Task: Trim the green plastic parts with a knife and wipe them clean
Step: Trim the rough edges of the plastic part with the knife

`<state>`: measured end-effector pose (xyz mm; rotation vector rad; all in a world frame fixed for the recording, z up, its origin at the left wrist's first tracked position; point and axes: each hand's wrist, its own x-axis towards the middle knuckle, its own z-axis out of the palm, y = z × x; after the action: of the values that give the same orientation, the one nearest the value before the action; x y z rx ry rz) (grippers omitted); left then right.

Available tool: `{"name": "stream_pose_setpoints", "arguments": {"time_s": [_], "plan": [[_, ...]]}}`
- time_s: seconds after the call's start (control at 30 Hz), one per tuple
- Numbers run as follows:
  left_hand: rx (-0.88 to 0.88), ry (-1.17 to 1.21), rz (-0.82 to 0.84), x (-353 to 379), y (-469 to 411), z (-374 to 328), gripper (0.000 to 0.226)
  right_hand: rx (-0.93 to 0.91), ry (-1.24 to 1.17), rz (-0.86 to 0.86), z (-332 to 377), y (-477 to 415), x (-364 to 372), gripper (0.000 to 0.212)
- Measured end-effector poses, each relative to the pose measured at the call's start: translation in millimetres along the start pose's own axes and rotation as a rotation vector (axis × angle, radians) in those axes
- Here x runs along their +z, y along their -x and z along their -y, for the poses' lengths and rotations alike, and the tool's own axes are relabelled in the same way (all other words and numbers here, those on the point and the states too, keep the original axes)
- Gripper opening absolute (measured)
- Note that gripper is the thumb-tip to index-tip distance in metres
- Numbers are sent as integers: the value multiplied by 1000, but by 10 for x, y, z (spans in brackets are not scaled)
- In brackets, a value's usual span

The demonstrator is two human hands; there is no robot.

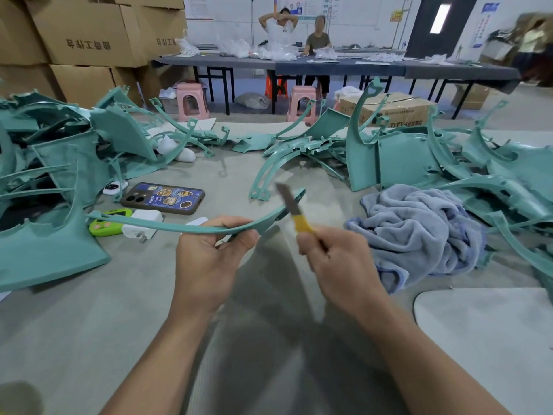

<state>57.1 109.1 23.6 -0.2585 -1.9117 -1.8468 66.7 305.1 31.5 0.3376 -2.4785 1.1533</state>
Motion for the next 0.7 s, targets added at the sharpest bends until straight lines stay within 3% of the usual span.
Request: {"name": "stream_pose_setpoints", "arguments": {"time_s": [0.1, 0.2, 0.27, 0.33, 0.4, 0.5, 0.6, 0.7], "plan": [[-8, -5, 10, 16, 2, -11, 19, -55, 132, 88, 34, -9, 126, 41], [-55, 55, -28, 6, -18, -6, 17, 180, 257, -84, -8, -99, 128, 45], [-64, 44, -31, -11, -27, 1, 16, 285, 187, -188, -70, -123, 82, 44], [-42, 14, -13, -9, -20, 0, 16, 196, 58, -191, -79, -90, 25, 43], [-7, -17, 22, 12, -2, -11, 19, 40, -12, -64, 2, -24, 13, 43], [29, -56, 58, 29, 15, -17, 20, -20, 69, 38, 45, -7, 88, 45], [-14, -10, 35, 15, 10, -10, 21, 241, 186, -133, -65, -141, 21, 45], [-31, 12, 35, 2, 0, -10, 14, 413, 31, -251, -210, -174, -84, 42]]}}
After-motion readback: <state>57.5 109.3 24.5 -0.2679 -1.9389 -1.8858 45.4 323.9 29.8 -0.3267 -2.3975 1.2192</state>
